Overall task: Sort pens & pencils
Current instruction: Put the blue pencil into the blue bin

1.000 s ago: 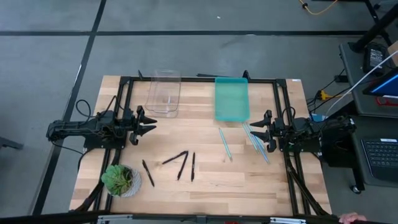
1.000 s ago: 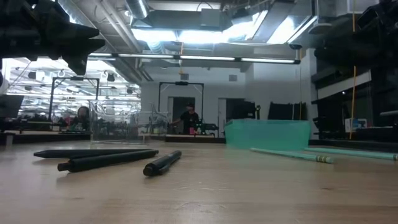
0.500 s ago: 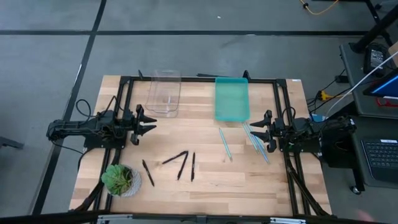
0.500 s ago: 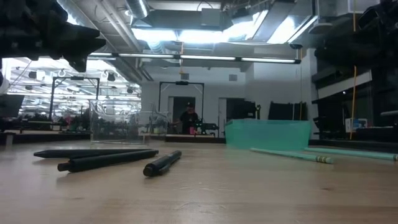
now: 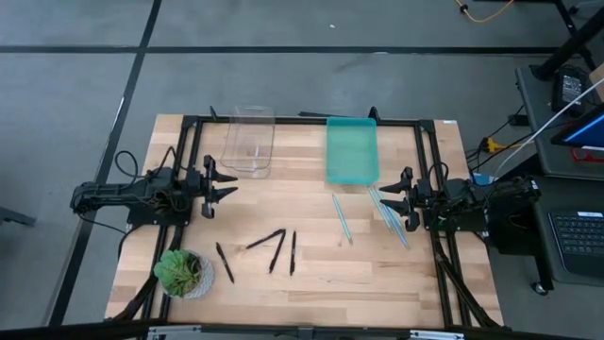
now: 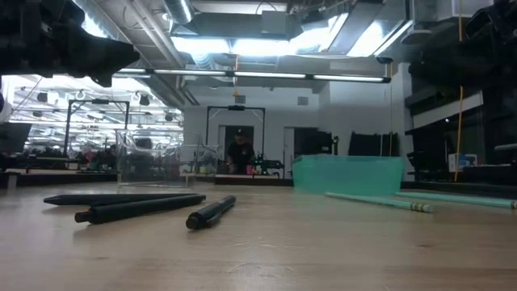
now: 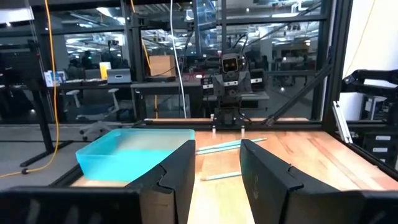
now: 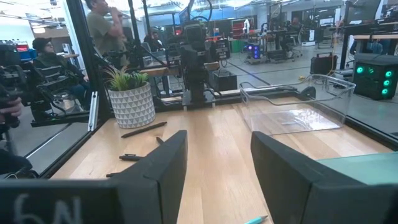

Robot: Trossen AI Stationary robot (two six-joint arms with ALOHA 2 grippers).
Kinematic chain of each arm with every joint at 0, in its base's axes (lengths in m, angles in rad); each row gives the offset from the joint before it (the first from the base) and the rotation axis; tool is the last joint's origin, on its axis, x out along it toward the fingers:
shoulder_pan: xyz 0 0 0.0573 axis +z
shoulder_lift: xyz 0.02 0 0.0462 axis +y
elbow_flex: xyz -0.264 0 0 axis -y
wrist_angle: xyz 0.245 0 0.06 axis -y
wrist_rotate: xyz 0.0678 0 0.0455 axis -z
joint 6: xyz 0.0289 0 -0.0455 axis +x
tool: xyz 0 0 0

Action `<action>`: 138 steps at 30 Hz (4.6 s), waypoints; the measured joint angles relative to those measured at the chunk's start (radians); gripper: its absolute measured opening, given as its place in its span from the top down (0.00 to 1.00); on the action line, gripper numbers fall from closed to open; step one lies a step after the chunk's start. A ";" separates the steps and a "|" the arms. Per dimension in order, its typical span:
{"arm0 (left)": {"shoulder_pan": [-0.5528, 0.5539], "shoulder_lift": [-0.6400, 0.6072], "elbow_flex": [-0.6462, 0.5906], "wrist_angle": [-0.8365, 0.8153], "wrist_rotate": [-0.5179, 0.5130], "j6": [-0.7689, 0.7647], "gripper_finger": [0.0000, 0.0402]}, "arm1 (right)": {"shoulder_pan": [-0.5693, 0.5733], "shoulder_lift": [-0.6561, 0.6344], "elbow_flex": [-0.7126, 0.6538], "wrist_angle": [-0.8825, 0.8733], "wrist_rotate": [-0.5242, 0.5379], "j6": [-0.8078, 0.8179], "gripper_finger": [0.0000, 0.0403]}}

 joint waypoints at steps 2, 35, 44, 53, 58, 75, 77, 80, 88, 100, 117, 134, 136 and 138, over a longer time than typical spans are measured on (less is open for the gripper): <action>0.000 0.000 0.000 0.008 0.000 0.000 0.70 | 0.000 0.000 0.000 0.000 0.000 0.000 0.55; 0.000 0.548 0.347 0.174 -0.053 -0.111 0.70 | -0.002 0.287 0.454 -0.303 0.094 0.164 0.55; 0.000 0.961 0.590 0.144 -0.079 -0.067 0.70 | -0.002 0.701 0.853 -1.080 0.213 0.677 0.55; 0.000 1.066 0.635 0.134 -0.079 -0.111 0.70 | -0.016 0.940 0.816 -1.274 0.002 0.987 0.55; 0.000 1.074 0.635 0.120 -0.079 -0.112 0.70 | -0.090 0.988 0.719 -1.172 -0.066 0.981 0.55; 0.000 1.074 0.635 0.064 -0.079 -0.159 0.70 | -0.341 1.188 0.495 -0.717 -0.079 0.705 0.55; 0.000 1.074 0.635 0.064 -0.079 -0.159 0.70 | -0.347 1.217 0.498 -0.688 -0.079 0.693 0.55; 0.000 1.074 0.635 0.065 -0.079 -0.158 0.70 | -0.348 1.259 0.500 -0.647 -0.076 0.666 0.55; 0.000 1.074 0.635 0.065 -0.079 -0.156 0.70 | -0.348 1.317 0.504 -0.658 -0.042 0.685 0.55; 0.000 1.074 0.635 0.064 -0.079 -0.156 0.70 | -0.348 1.316 0.478 -0.642 -0.086 0.733 0.82; 0.000 1.074 0.635 0.064 -0.079 -0.156 0.70 | -0.348 1.263 0.494 -0.736 -0.135 0.729 0.97; 0.000 1.074 0.634 0.064 -0.079 -0.156 0.70 | -0.348 1.159 0.546 -0.873 -0.111 0.733 0.99; 0.000 1.074 0.634 0.064 -0.079 -0.156 0.70 | -0.348 1.161 0.546 -0.903 -0.091 0.752 0.96; 0.000 1.074 0.634 0.064 -0.079 -0.156 0.70 | -0.348 1.162 0.546 -0.937 -0.059 0.792 0.90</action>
